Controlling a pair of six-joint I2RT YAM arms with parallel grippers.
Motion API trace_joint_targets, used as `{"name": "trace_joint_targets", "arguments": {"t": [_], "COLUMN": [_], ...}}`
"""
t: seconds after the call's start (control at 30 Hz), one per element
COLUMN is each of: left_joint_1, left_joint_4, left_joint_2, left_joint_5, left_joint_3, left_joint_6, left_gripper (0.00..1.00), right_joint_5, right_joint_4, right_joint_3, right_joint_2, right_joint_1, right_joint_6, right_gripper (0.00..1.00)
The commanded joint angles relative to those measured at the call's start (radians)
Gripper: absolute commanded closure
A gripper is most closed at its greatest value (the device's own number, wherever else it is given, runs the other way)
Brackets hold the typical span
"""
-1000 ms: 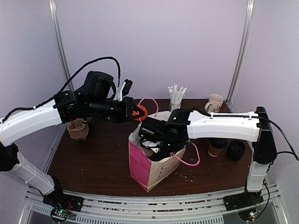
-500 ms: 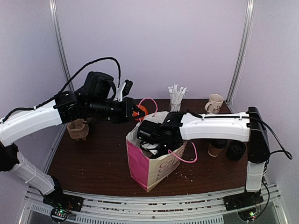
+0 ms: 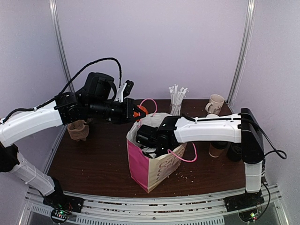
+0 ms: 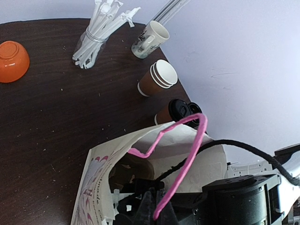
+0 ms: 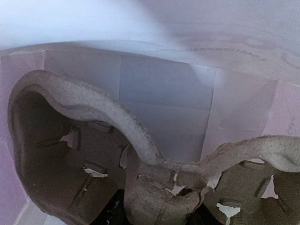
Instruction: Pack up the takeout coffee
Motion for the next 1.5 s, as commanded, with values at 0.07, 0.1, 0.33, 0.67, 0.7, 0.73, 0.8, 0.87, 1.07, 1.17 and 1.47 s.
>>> {"name": "trace_joint_targets", "arguments": {"t": [0.07,0.1,0.33,0.67,0.7,0.73,0.8,0.87,1.07,1.17,1.47], "left_joint_1": [-0.002,-0.002,-0.003,-0.002,-0.002,-0.002,-0.002,-0.002,-0.002,-0.002,-0.003], "left_joint_4": [0.036,0.036,0.037,0.039,0.039,0.040,0.041,0.041,0.043,0.043,0.042], "left_joint_2": [-0.002,-0.002,0.000,-0.009,-0.010,-0.010,-0.011,-0.010,-0.009,-0.008,-0.013], "left_joint_5": [0.018,0.018,0.020,0.016,0.015,0.016,0.015,0.015,0.017,0.018,0.012], "left_joint_3": [-0.016,-0.017,-0.025,-0.037,-0.039,-0.039,-0.039,-0.040,-0.043,-0.045,-0.051], "left_joint_6": [0.025,0.024,0.030,0.030,0.030,0.029,0.029,0.030,0.029,0.030,0.031], "left_gripper": [1.00,1.00,1.00,1.00,1.00,1.00,1.00,1.00,1.00,1.00,1.00], "right_joint_5": [-0.028,-0.030,-0.047,-0.052,-0.052,-0.052,-0.052,-0.053,-0.052,-0.051,-0.031], "right_joint_4": [0.015,0.017,0.025,0.037,0.038,0.039,0.042,0.044,0.045,0.045,0.040], "right_joint_3": [-0.009,-0.011,-0.018,-0.036,-0.038,-0.042,-0.050,-0.056,-0.063,-0.061,-0.040], "right_joint_2": [0.038,0.043,0.075,0.084,0.085,0.085,0.089,0.096,0.111,0.119,0.101], "right_joint_1": [-0.013,-0.013,-0.015,-0.014,-0.015,-0.015,-0.015,-0.015,-0.014,-0.014,-0.015], "right_joint_6": [-0.008,-0.009,-0.013,-0.012,-0.012,-0.011,-0.012,-0.012,-0.013,-0.010,0.005], "right_gripper": [0.61,0.61,0.60,0.48,0.47,0.46,0.45,0.45,0.43,0.40,0.26]}}
